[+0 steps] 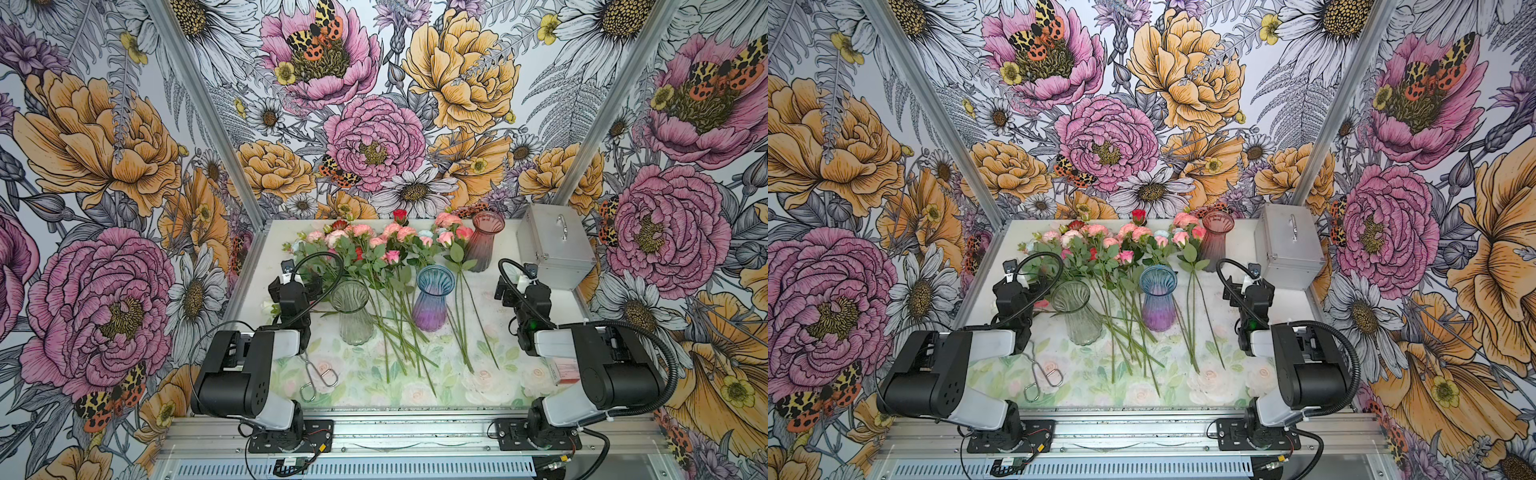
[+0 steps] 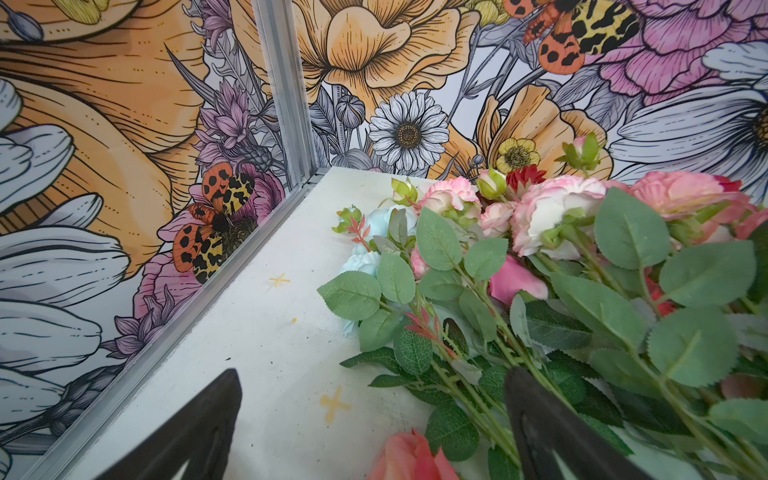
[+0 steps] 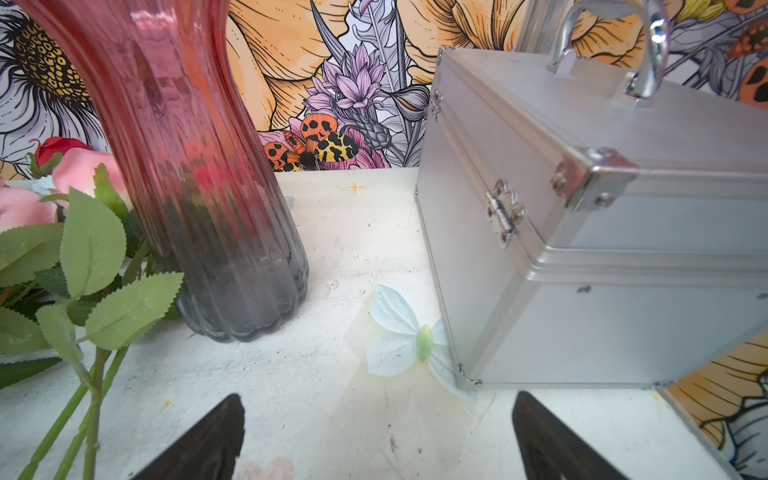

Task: Place the pink flowers into the vase
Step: Pick up the flower at the center of the board.

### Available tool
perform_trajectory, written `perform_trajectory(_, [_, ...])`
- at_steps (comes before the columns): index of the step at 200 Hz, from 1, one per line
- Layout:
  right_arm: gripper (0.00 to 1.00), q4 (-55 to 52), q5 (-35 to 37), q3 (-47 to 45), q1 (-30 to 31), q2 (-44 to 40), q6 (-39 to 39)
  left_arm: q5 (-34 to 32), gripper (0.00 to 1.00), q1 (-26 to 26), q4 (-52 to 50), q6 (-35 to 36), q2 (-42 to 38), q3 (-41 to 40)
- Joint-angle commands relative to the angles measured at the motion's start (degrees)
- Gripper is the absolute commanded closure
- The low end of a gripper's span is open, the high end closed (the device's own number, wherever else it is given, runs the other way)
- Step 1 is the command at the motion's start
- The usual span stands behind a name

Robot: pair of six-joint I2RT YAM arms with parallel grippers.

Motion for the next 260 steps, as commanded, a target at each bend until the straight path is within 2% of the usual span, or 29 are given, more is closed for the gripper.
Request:
perform_trajectory(1, [0.0, 0.3, -0.9, 1.0, -0.2, 0.1, 0.0, 1.3, 0.02, 0.3, 0.1, -0.7, 0.3, 0.3])
perform_trajectory(94, [0.0, 0.2, -0.9, 1.0, -0.3, 0.1, -0.1, 1.6, 0.01, 0.5, 0.1, -0.7, 0.4, 0.4])
perform_trajectory(114, [0.0, 0.4, -0.8, 0.9, -0.3, 0.1, -0.1, 4.4, 0.02, 1.8, -0.3, -1.5, -0.1, 0.2])
perform_trajectory(121, [0.0, 0.4, 1.3, 1.0, 0.0, -0.5, 0.3, 4.5, 0.02, 1.9, -0.2, -1.6, 0.0, 0.2])
perform_trajectory(129, [0.0, -2.3, 4.5, 1.7, 0.3, -2.6, 1.4, 4.0, 0.01, 2.2, -1.3, -1.9, -0.3, 0.8])
perform_trajectory(140, [0.0, -11.6, 5.8, 5.0, -0.2, -6.0, 2.7, 2.5, 0.01, 2.6, -7.7, -3.1, -2.6, 3.2])
perform_trajectory(157, [0.0, -22.3, 6.5, 11.1, -0.4, -6.9, 2.9, -3.8, 0.01, 2.8, -18.9, -5.6, -6.3, 7.7])
perform_trajectory(168, [0.0, -29.8, 7.2, 14.9, -0.2, -7.5, 4.4, -7.3, 0.01, 3.3, -22.3, -8.6, -8.7, 9.0])
perform_trajectory(178, [0.0, -34.9, 8.7, 17.1, -0.1, -8.2, 6.6, -7.7, 0.01, 4.0, -26.8, -12.9, -11.4, 10.2])
perform_trajectory(197, [0.0, -39.2, 11.2, 17.9, -1.1, -10.6, 15.8, -3.0, 0.01, 4.7, -35.6, -16.8, -13.2, 15.1])
perform_trajectory(216, [0.0, -43.1, 0.4, 18.4, -4.1, -13.8, 21.3, 6.0, 0.01, 4.3, -40.1, -21.0, -13.4, 20.3])
perform_trajectory(226, [0.0, -45.5, -5.1, 19.9, -4.8, -14.5, 21.5, 11.8, 0.01, 4.4, -42.7, -25.7, -13.8, 22.8])
perform_trajectory(240, [0.0, -50.6, -8.9, 23.0, -4.3, -15.2, 19.6, 20.4, 0.01, 6.2, -47.6, -32.4, -14.1, 26.8])
perform_trajectory(250, [0.0, -54.3, -10.1, 25.0, -3.3, -15.7, 18.6, 30.0, 0.01, 7.9, -48.1, -33.6, -14.1, 29.6])
perform_trajectory(260, [0.0, -57.1, -11.1, 26.6, -1.9, -15.9, 17.7, 33.6, 0.01, 7.9, -50.5, -33.1, -14.8, 32.6])
